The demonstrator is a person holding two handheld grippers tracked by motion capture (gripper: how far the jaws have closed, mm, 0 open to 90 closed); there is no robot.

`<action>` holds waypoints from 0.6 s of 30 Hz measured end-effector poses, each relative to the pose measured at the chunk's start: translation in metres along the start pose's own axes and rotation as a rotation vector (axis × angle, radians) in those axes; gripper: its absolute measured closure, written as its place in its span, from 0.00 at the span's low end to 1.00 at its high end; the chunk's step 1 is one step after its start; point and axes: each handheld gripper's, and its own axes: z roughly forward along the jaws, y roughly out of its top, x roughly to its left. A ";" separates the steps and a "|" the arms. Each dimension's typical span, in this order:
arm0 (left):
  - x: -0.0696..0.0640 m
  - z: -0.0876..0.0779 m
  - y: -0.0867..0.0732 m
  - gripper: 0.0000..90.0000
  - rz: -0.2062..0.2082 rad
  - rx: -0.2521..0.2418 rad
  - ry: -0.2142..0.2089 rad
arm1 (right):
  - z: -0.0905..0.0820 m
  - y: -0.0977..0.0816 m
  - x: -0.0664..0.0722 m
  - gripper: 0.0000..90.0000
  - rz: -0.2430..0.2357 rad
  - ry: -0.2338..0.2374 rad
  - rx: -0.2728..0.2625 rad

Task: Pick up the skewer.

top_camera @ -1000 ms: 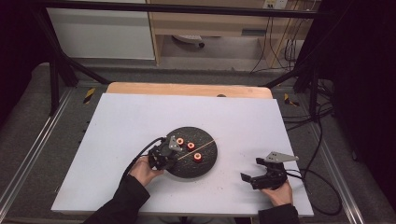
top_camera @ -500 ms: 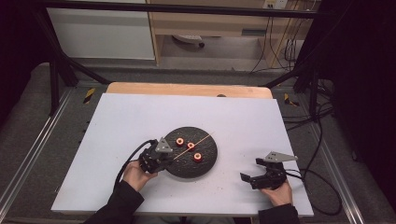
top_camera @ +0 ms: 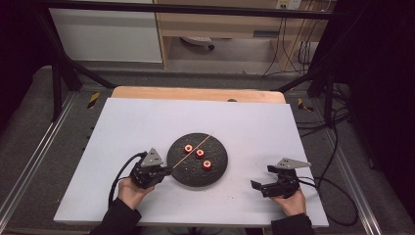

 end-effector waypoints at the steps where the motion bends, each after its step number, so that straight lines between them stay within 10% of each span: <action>1: 0.000 -0.002 -0.002 0.98 -0.002 -0.009 0.003 | 0.000 0.001 0.001 0.01 -0.003 -0.003 0.002; 18: 0.002 -0.018 -0.031 0.98 -0.042 -0.081 0.002 | 0.019 0.022 0.023 0.01 -0.057 -0.004 0.054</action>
